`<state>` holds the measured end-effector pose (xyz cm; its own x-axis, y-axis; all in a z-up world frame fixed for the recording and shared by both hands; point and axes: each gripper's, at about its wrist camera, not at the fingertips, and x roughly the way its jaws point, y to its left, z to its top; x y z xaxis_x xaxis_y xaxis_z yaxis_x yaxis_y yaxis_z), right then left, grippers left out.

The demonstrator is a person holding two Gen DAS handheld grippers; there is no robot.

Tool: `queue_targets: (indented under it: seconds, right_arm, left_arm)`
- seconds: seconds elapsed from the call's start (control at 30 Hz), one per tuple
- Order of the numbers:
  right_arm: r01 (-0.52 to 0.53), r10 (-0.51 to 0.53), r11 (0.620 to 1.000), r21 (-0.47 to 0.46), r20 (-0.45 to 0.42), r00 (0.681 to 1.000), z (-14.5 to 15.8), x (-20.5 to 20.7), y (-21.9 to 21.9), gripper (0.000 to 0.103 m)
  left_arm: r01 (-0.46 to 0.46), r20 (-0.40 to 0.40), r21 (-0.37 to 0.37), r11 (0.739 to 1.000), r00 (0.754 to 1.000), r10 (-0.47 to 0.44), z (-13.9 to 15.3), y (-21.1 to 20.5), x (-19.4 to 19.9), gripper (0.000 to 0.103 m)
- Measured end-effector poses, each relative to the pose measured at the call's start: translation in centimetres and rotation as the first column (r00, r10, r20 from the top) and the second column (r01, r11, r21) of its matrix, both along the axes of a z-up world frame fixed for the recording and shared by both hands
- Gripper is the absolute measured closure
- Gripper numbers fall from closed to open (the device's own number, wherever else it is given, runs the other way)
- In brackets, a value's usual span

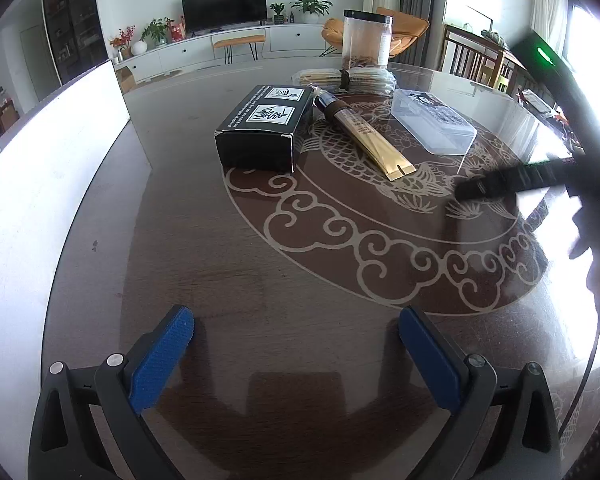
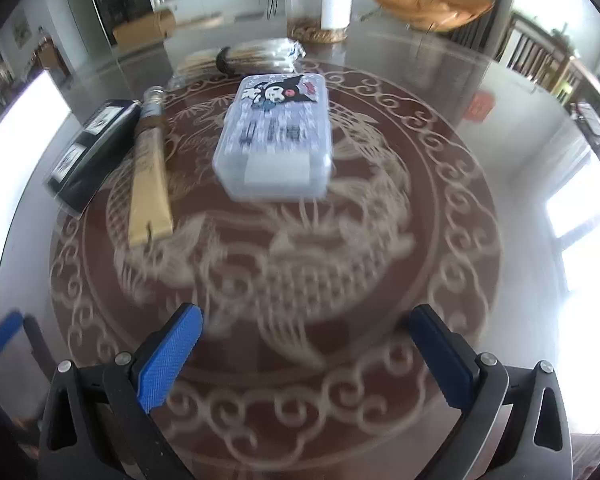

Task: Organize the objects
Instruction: 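Grasp the clear Kuromi plastic case with the right gripper, then grasp the black soap box with the left gripper while the right gripper holds the case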

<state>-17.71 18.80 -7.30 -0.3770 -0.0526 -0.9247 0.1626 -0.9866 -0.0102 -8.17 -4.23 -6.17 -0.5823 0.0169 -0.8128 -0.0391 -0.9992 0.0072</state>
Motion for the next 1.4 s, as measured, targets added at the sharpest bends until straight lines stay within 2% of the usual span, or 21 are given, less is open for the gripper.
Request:
queue_targets:
  seconds: [0.03, 0.1, 0.23, 0.37, 0.4, 0.47, 0.5, 0.7, 0.83, 1.1, 1.17, 1.2, 1.23, 1.3, 1.4]
  right_arm:
    - [-0.019, 0.019, 1.000, 0.001, 0.024, 1.000, 0.3, -1.2, -0.6, 0.000]
    - [-0.036, 0.036, 0.999, -0.014, -0.012, 0.999, 1.5, -2.5, -1.6, 0.000]
    - [0.011, -0.012, 1.000, -0.015, -0.060, 0.998, 3.3, -5.5, -2.6, 0.000]
    - [0.077, -0.077, 0.997, -0.008, -0.025, 0.997, 2.5, -8.0, -2.5, 0.005]
    - [0.083, -0.083, 0.996, -0.011, -0.014, 0.996, 2.2, -8.3, -2.6, 0.009]
    - [0.068, -0.068, 0.997, -0.019, 0.001, 0.998, 1.3, -8.4, -2.5, 0.025]
    - [0.055, -0.055, 0.998, -0.020, 0.006, 0.998, 1.1, -8.5, -2.7, 0.041]
    - [0.042, -0.043, 0.999, -0.012, -0.048, 0.998, 0.9, -5.6, -1.2, 0.042]
    - [0.029, -0.030, 0.999, -0.017, -0.088, 0.996, 0.6, -2.2, 0.4, 0.042]
    - [-0.054, 0.049, 0.998, -0.026, -0.185, 0.982, 0.4, 9.5, 2.6, 0.042]
    - [-0.050, 0.043, 0.998, -0.029, -0.204, 0.978, 0.3, 10.8, 3.0, 0.041]
    - [-0.047, 0.040, 0.998, -0.031, -0.210, 0.977, 0.2, 11.0, 3.1, 0.038]
    - [-0.045, 0.037, 0.998, -0.033, -0.214, 0.976, 0.1, 11.1, 3.1, 0.027]
    - [-0.039, 0.033, 0.999, -0.024, -0.217, 0.976, 0.0, 11.3, 3.1, 0.016]
    - [-0.041, 0.031, 0.998, -0.039, -0.232, 0.972, -0.1, 11.6, 3.1, 0.015]
  left_arm:
    - [0.000, 0.000, 0.000, 1.000, 1.000, 0.000, 0.0, 0.0, 0.0, 0.000]
    - [0.000, 0.000, 0.000, 1.000, 1.000, 0.000, 0.0, 0.0, 0.0, 0.000]
    - [0.000, 0.000, 0.000, 1.000, 1.000, 0.000, 0.0, 0.0, 0.0, 0.000]
    - [0.000, 0.000, 0.000, 1.000, 1.000, 0.000, 0.0, 0.0, 0.0, 0.000]
    - [0.000, 0.000, 0.000, 1.000, 1.000, 0.000, 0.0, 0.0, -0.1, 0.000]
    - [0.000, 0.000, 0.000, 1.000, 1.000, 0.000, 0.0, 0.0, 0.0, 0.000]
    - [0.000, 0.001, 0.000, 1.000, 1.000, 0.000, 0.0, 0.0, 0.0, 0.000]
    - [0.000, 0.001, 0.000, 1.000, 1.000, 0.000, 0.0, 0.1, -0.1, 0.000]
    - [0.000, 0.001, 0.000, 1.000, 1.000, 0.000, -0.1, 0.1, -0.1, 0.000]
    - [0.000, 0.001, 0.000, 1.000, 1.000, 0.000, -0.1, 0.1, -0.1, 0.000]
    - [0.000, 0.001, -0.001, 1.000, 1.000, 0.000, -0.1, 0.1, -0.1, 0.000]
    - [0.000, 0.001, 0.001, 1.000, 1.000, 0.000, -0.1, 0.1, -0.1, 0.000]
    - [0.000, 0.001, 0.000, 1.000, 1.000, 0.000, -0.1, 0.1, -0.1, 0.000]
    - [0.000, 0.001, 0.000, 1.000, 1.000, 0.000, -0.1, 0.1, -0.1, 0.000]
    - [0.000, 0.001, 0.000, 1.000, 1.000, 0.000, -0.1, 0.1, -0.1, 0.000]
